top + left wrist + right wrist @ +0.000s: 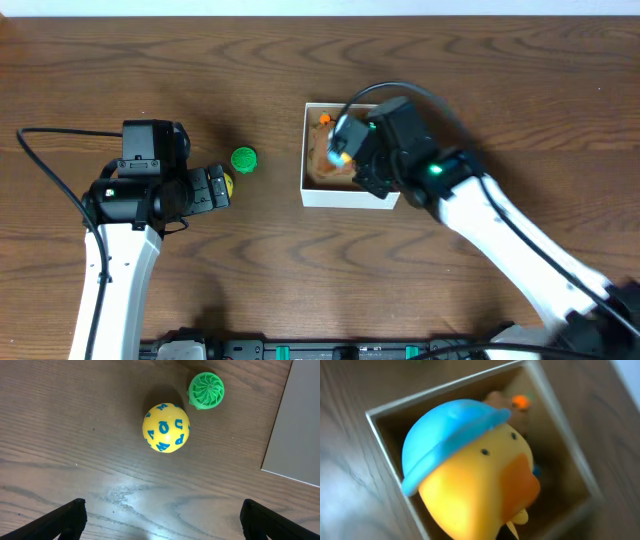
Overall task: Pack container
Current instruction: 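Place the duck into the front of the box and release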
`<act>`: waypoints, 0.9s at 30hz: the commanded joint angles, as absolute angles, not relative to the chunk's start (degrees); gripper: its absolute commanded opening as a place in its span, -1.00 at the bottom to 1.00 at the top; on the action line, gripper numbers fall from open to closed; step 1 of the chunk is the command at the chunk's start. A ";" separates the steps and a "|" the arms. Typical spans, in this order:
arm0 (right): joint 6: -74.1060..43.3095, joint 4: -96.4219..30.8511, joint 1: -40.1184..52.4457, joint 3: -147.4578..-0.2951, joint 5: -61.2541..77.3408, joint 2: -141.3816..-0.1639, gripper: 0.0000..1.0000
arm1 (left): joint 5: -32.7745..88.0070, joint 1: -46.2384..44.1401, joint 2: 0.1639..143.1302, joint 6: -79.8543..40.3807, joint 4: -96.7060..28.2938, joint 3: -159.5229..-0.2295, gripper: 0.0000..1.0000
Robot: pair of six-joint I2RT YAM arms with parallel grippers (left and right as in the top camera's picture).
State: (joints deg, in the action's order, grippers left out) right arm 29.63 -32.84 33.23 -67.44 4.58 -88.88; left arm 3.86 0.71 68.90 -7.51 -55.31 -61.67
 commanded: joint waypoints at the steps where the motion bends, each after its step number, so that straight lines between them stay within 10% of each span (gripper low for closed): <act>1: 39.94 -32.10 32.77 -67.72 7.84 -93.71 -0.95 | 2.98 0.99 69.01 -7.62 -55.44 -62.83 0.96; 12: 39.88 -34.79 31.29 -67.72 3.05 -97.71 -0.79 | 2.98 0.99 69.01 -7.62 -55.44 -62.83 0.96; 13: 39.88 -34.96 31.29 -67.72 2.98 -97.67 -0.49 | 2.98 0.99 69.01 -7.62 -55.44 -62.83 0.96; 14: 39.88 -35.20 31.29 -67.72 2.96 -97.60 0.57 | 2.98 0.99 69.01 -7.62 -55.44 -62.83 0.96; 15: 39.88 -35.38 31.29 -67.72 2.96 -97.60 0.98 | 2.98 0.99 69.01 -7.62 -55.44 -62.83 0.96; 27: 19.64 -34.11 30.39 -71.77 2.09 -89.43 0.98 | 2.98 0.99 69.01 -7.62 -55.44 -62.83 0.96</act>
